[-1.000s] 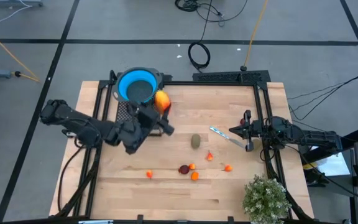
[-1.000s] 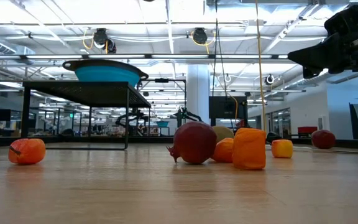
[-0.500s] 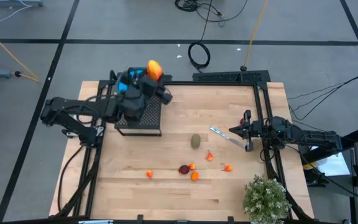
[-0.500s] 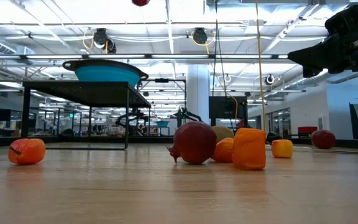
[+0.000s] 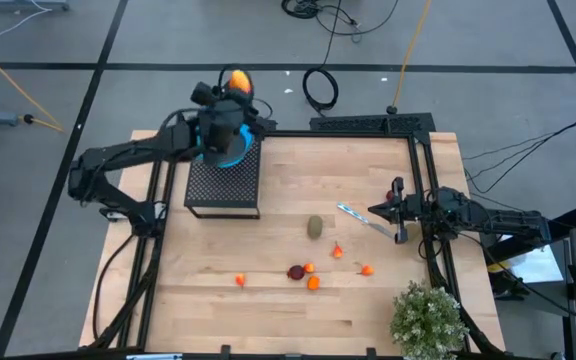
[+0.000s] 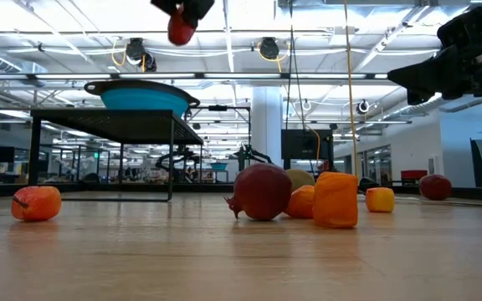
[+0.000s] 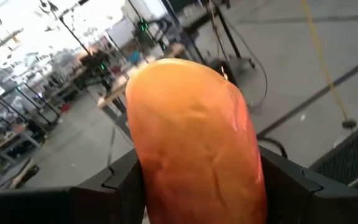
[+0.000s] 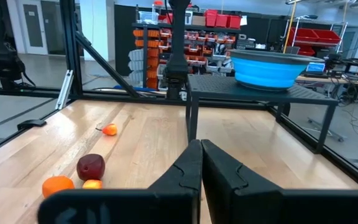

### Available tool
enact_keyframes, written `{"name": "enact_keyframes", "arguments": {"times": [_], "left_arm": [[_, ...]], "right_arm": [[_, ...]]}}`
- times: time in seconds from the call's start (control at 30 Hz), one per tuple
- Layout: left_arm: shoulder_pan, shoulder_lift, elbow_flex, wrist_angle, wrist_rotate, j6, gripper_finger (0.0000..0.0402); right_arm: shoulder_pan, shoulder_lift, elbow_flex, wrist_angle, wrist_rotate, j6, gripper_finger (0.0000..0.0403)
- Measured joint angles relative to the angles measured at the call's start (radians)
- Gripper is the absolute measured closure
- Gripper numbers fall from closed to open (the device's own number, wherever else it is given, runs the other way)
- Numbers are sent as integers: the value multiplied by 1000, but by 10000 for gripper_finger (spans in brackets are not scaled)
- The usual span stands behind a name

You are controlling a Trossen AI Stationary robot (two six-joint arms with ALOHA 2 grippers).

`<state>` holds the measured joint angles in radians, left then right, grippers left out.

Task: Pick & Place Fruit
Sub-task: Put the orange mango into the blue strainer bowl on the shelf

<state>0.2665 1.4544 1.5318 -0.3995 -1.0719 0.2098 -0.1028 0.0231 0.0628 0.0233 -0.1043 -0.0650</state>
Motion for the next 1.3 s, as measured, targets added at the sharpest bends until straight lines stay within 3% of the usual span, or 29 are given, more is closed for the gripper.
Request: {"name": "enact_keyframes", "arguments": {"times": [0.4,0.73,0.97,1.3], "left_arm": [[265,0,0,-373,369,-179,167],[392,0,0,-547,639,-218,167],[404,0,0,-641,751,-215,167],[404,0,0,-739,830,-251,167]], "right_arm": [[0,0,0,-10,0,0,403],[0,0,0,-13,0,-2,403],[0,0,0,-13,0,-3,403],[0,0,0,-13,0,-3,403]]}}
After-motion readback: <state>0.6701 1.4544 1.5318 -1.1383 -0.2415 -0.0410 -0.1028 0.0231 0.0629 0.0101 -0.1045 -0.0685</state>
